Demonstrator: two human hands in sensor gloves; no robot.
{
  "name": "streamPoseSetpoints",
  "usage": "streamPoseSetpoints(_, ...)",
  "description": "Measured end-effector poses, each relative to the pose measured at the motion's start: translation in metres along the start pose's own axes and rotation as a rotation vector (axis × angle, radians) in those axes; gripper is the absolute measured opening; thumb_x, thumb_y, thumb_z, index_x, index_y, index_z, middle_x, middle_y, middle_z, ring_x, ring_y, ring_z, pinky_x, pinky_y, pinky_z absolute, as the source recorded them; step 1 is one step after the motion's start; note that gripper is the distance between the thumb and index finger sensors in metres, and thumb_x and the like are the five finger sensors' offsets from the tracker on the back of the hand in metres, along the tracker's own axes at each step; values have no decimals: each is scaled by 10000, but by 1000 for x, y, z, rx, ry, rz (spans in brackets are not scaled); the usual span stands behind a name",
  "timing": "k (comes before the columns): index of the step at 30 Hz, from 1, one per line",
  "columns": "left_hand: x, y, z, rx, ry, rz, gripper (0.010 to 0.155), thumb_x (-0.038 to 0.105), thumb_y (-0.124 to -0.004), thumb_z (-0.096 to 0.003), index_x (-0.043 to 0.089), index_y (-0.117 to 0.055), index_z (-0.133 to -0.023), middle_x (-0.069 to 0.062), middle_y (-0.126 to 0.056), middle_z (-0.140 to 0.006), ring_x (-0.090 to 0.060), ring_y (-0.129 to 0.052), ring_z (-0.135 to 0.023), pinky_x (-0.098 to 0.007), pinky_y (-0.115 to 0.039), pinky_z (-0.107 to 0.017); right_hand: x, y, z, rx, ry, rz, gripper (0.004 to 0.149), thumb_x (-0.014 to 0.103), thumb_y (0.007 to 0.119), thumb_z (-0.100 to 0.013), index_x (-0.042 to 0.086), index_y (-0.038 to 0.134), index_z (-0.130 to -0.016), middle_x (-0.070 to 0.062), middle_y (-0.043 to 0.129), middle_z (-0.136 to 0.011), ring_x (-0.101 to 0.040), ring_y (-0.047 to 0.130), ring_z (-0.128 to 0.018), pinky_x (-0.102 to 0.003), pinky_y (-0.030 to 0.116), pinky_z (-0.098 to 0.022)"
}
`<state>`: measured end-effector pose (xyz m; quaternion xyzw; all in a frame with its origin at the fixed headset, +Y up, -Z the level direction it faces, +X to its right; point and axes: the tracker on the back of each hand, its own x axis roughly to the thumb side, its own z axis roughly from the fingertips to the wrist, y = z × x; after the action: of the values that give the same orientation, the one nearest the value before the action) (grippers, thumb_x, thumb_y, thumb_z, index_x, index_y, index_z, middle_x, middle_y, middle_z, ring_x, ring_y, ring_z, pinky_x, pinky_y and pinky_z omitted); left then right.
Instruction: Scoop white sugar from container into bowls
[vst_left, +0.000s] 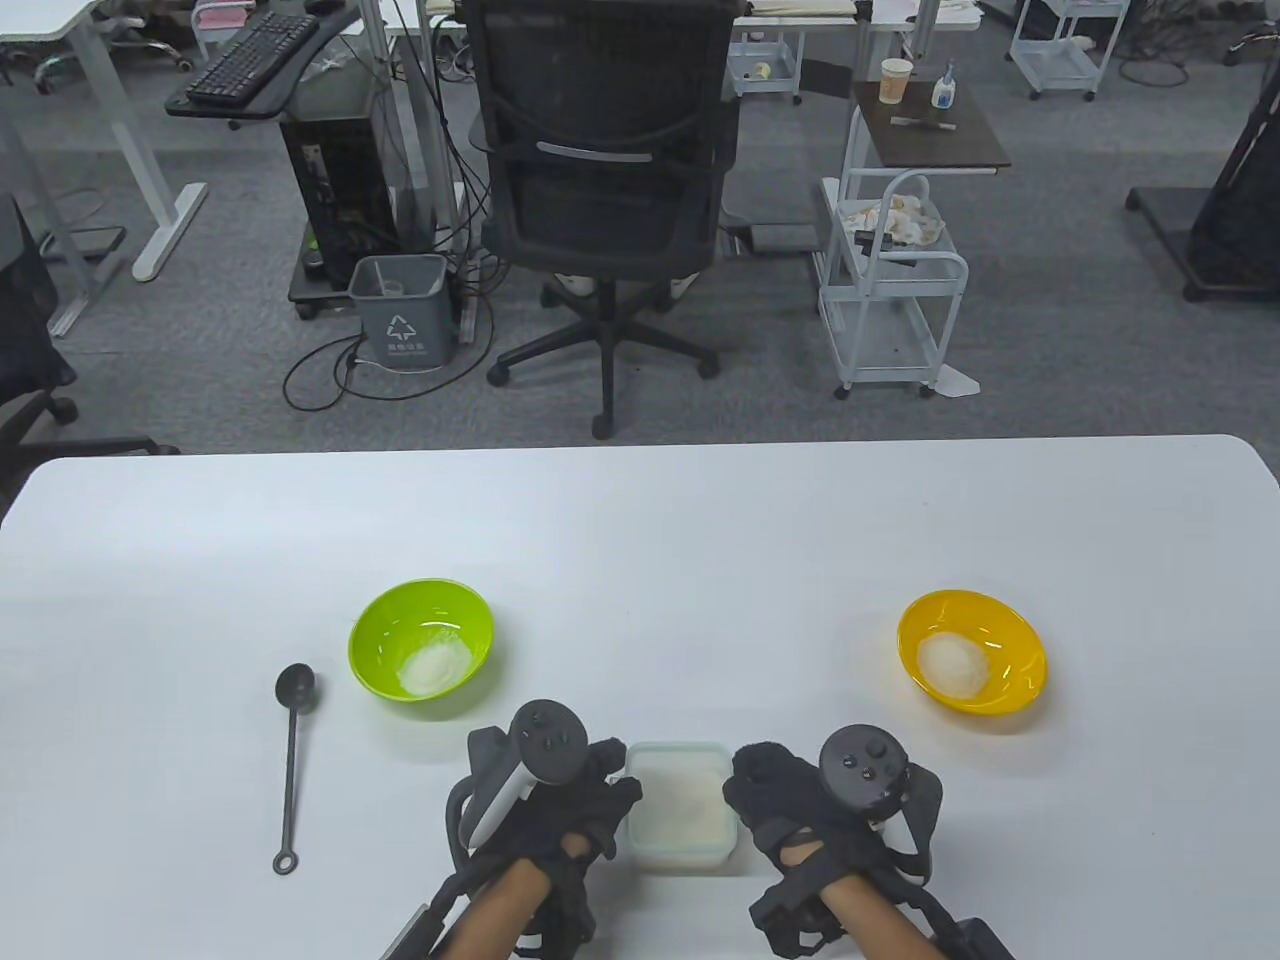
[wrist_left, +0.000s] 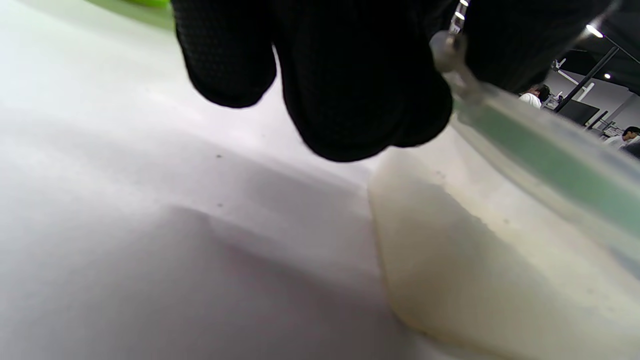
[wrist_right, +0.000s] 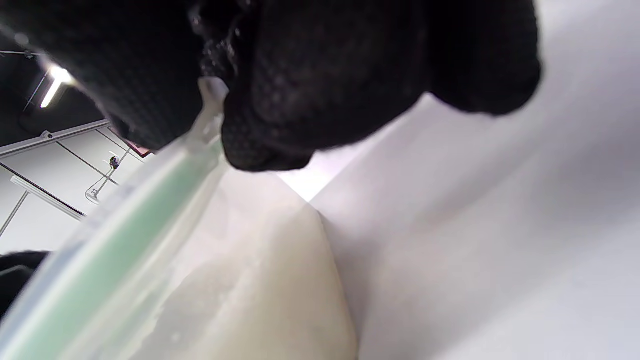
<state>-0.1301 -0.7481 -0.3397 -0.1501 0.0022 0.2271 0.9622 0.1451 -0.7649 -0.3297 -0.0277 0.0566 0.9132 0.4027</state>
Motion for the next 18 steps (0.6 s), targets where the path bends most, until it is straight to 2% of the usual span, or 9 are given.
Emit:
streamPoseSetpoints(3, 6, 1, 7, 104, -15, -125, 552, 611, -804, -406, 382, -798, -908, 191, -969, -737, -33, -1068, -522, -384, -838, -589, 7, -1, 6, -69, -58, 125, 504, 442, 888, -447, 229, 791, -894, -103, 971, -671, -182, 993, -287, -416, 821, -389)
streamPoseSetpoints(6, 16, 0, 13, 195, -39, -270, 529, 634, -786, -405, 403, -833, -878, 183, -990, -725, -57, -1077, -518, -395, -837, -585, 17, -1, 11, -136, -145, 294, 458, 472, 881, -450, 246, 842, -846, -105, 974, -665, -189, 993, -305, -422, 817, -404)
streamPoseSetpoints(8, 21, -3, 15, 218, -52, -353, 530, 634, -742, -421, 383, -861, -873, 159, -1016, -707, -65, -1090, -496, -392, -848, -571, 22, 2, 13, -127, -159, 349, 429, 468, 854, -465, 219, 884, -813, -120, 994, -640, -205, 1000, -298, -432, 817, -402)
streamPoseSetpoints(10, 22, -6, 13, 191, -42, -343, 541, 620, -707, -438, 344, -866, -876, 145, -1030, -688, -65, -1096, -473, -388, -854, -561, 20, 4, 12, -100, -142, 312, 449, 453, 833, -474, 172, 879, -822, -144, 998, -639, -219, 1007, -301, -440, 818, -402)
streamPoseSetpoints(12, 19, -10, 10, 112, -20, -257, 542, 589, -666, -458, 296, -877, -862, 128, -1042, -653, -69, -1103, -437, -390, -863, -539, 15, 5, 9, -53, -89, 219, 460, 435, 823, -478, 138, 867, -826, -159, 999, -630, -224, 1008, -290, -443, 818, -394)
streamPoseSetpoints(14, 14, -11, 6, 60, 14, -161, 547, 579, -660, -459, 276, -864, -867, 125, -1032, -652, -66, -1098, -434, -387, -862, -536, 9, 6, 6, -12, -35, 109, 465, 417, 821, -477, 117, 855, -830, -173, 989, -626, -223, 1005, -288, -443, 818, -390)
streamPoseSetpoints(18, 7, -12, 2, -30, 54, -39, 546, 569, -652, -466, 261, -854, -869, 118, -1028, -645, -55, -1097, -425, -381, -865, -530, 1, 6, 2, 35, 21, 3, 470, 410, 818, -475, 113, 838, -838, -180, 975, -635, -219, 1005, -303, -442, 817, -398)
